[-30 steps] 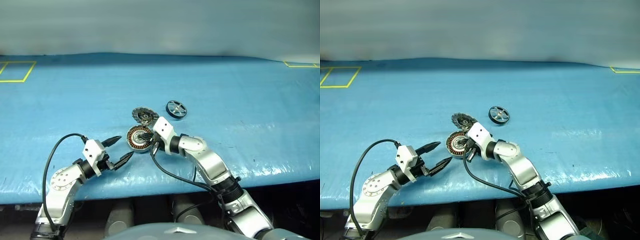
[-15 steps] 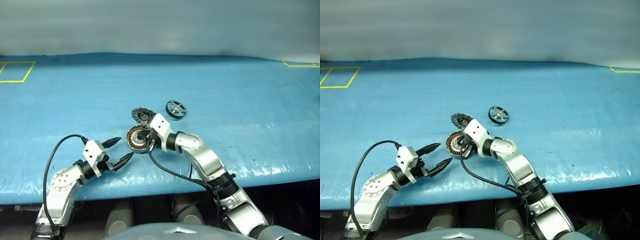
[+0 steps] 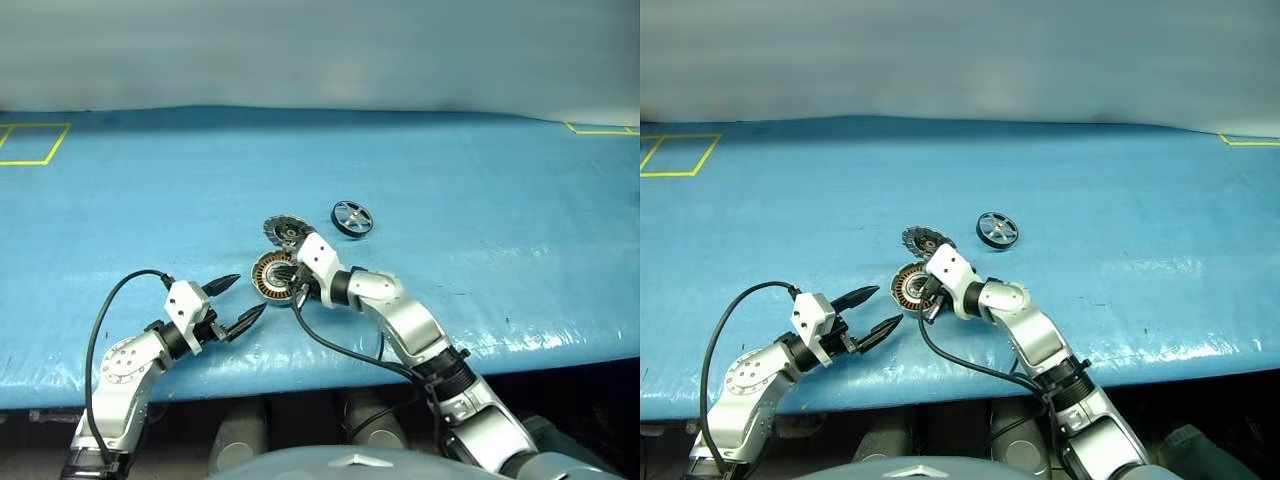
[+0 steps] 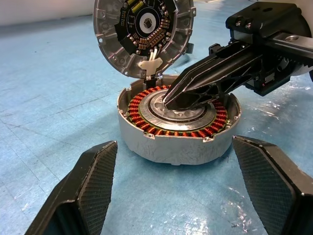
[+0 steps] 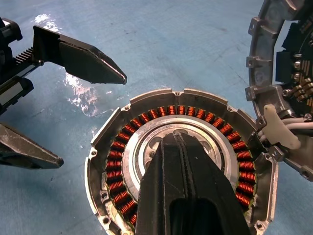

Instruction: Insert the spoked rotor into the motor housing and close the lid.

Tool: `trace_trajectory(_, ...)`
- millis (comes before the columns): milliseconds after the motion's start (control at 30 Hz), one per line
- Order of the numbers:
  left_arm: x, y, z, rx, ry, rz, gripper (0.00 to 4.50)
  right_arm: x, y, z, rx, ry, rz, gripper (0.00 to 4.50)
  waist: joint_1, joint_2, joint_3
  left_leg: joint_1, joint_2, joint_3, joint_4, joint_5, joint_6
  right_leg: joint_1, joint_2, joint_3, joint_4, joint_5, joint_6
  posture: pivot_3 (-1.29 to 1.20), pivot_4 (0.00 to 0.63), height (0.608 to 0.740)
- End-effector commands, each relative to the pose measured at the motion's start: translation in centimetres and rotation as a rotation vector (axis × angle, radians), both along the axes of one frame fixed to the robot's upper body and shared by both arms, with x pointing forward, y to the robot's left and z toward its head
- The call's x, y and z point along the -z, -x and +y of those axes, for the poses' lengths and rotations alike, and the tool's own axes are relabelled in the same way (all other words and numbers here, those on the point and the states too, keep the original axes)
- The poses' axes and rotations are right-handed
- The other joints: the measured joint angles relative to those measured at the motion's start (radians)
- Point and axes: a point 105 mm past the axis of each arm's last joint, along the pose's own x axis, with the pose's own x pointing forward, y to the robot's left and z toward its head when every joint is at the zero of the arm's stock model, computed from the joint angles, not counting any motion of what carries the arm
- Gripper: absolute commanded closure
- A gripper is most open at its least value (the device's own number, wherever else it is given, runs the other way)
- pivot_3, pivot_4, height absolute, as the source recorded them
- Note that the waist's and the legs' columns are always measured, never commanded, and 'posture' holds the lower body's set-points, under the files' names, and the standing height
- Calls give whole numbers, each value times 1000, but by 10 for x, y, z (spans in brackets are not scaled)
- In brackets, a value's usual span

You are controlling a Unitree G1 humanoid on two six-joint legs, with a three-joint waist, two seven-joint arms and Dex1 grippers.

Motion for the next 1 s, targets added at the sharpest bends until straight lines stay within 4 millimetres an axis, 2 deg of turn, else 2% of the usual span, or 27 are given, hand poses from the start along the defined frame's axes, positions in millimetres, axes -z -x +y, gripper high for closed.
trace_trajectory(33,-9,-1,-3,19,0,-49,412,-28,4,1,-16,-71,-64,4493,0,0,0,0,0,0,0,0,0,0,0,0,0,0,0,0,150,740)
trace_trajectory(233,-12,-2,-9,49,32,-41,412,-42,13,-12,-15,-70,-98,4493,1,0,0,0,0,0,0,0,0,0,0,0,0,0,0,0,150,740)
trace_trajectory(300,-15,-1,-10,67,42,-36,412,-44,17,-21,-7,-58,-99,4493,2,0,0,0,0,0,0,0,0,0,0,0,0,0,0,0,150,740)
trace_trajectory(433,-27,0,-9,82,80,-46,412,-35,17,-64,96,71,-100,4493,9,0,0,-1,-1,0,0,0,0,0,-1,0,-1,-1,0,0,150,740)
trace_trajectory(500,-30,0,-8,90,83,-50,412,-32,11,-87,165,130,-111,4493,9,-1,1,-1,-1,0,0,0,0,0,-2,0,-1,-1,0,0,150,740)
trace_trajectory(567,-33,-1,-8,96,78,-56,412,-32,-3,-112,282,194,-131,4493,8,-1,1,-1,-1,1,0,0,0,0,-2,0,-1,-1,0,0,150,740)
trace_trajectory(600,-34,-1,-8,100,77,-58,412,-33,-14,-125,352,243,-156,4324,7,-1,1,-1,-1,1,0,0,0,-1,-1,0,-1,-1,0,0,150,740)
trace_trajectory(667,-34,-2,-10,105,76,-58,412,-36,-27,-138,434,281,-190,3949,5,-1,1,0,0,1,0,0,0,-1,-1,0,-1,-1,0,0,150,740)
trace_trajectory(700,-34,-3,-11,108,76,-58,412,-40,-34,-141,468,273,-201,3638,5,-1,1,0,0,1,0,0,0,-1,-1,0,-1,-1,0,0,150,740)
trace_trajectory(800,-34,-4,-14,115,79,-57,412,-50,-52,-146,543,242,-221,3638,2,-1,1,-1,0,1,0,0,0,-1,-1,0,-1,-1,0,0,150,740)
trace_trajectory(1000,-33,-4,-14,111,77,-63,412,-46,-79,-141,564,194,-167,3638,4,-1,1,-1,-1,1,0,0,0,0,-1,0,-2,-1,0,0,150,740)
